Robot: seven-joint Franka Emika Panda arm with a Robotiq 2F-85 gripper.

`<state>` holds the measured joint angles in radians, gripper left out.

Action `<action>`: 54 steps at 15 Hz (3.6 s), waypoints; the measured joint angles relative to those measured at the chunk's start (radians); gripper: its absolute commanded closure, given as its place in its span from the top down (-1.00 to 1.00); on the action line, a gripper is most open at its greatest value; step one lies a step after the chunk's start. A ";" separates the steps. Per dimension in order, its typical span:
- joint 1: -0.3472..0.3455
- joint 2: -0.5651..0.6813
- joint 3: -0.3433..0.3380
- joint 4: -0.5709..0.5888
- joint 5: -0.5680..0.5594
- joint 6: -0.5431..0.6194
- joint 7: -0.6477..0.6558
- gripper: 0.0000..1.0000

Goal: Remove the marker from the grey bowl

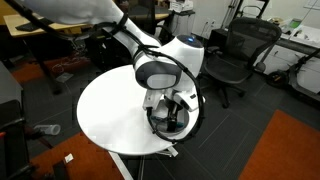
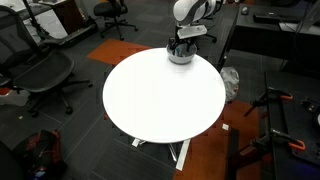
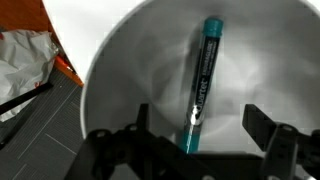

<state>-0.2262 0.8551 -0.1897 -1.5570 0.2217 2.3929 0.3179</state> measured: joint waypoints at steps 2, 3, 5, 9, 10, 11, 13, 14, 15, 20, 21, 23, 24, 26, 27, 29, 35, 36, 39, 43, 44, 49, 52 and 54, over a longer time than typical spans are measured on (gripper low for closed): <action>0.000 0.009 -0.001 0.009 -0.001 0.000 0.000 0.00; 0.000 0.012 -0.001 0.013 -0.001 0.000 0.000 -0.19; 0.000 0.016 -0.001 0.020 -0.001 0.000 0.001 -0.49; 0.000 0.021 -0.002 0.029 -0.001 0.000 0.001 -1.00; 0.000 0.021 -0.002 0.030 -0.001 0.000 0.001 -0.93; 0.000 0.021 -0.002 0.030 -0.001 0.000 0.001 -0.91; 0.000 0.021 -0.002 0.030 -0.001 0.000 0.001 -0.91; 0.001 0.021 -0.002 0.031 -0.001 0.000 0.001 -0.91; 0.002 0.020 -0.002 0.032 -0.002 0.000 0.001 -0.91; 0.019 -0.044 -0.003 0.022 -0.012 0.000 0.001 -0.91; 0.024 -0.068 -0.004 0.012 -0.020 0.000 0.001 -0.91; 0.035 -0.129 -0.005 -0.023 -0.035 -0.001 0.000 -0.91; 0.041 -0.165 -0.005 -0.048 -0.047 -0.001 0.000 -0.91; 0.055 -0.239 -0.005 -0.107 -0.076 -0.007 -0.002 -0.91; 0.061 -0.276 -0.004 -0.138 -0.090 -0.014 -0.009 -0.91; 0.076 -0.347 0.001 -0.200 -0.107 -0.038 -0.041 -0.91; 0.129 -0.521 0.038 -0.375 -0.175 -0.117 -0.099 -0.91; 0.136 -0.540 0.046 -0.398 -0.181 -0.124 -0.102 -0.91; 0.155 -0.577 0.068 -0.460 -0.184 -0.129 -0.119 -0.91; 0.166 -0.576 0.084 -0.520 -0.193 -0.099 -0.124 -0.91; 0.166 -0.569 0.084 -0.535 -0.194 -0.074 -0.124 -0.91; 0.160 -0.491 0.084 -0.564 -0.194 0.093 -0.126 -0.91; 0.158 -0.429 0.082 -0.563 -0.194 0.174 -0.126 -0.91; 0.158 -0.392 0.080 -0.562 -0.194 0.210 -0.125 -0.91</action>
<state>-0.0678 0.4634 -0.1098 -2.1194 0.0279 2.6031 0.1924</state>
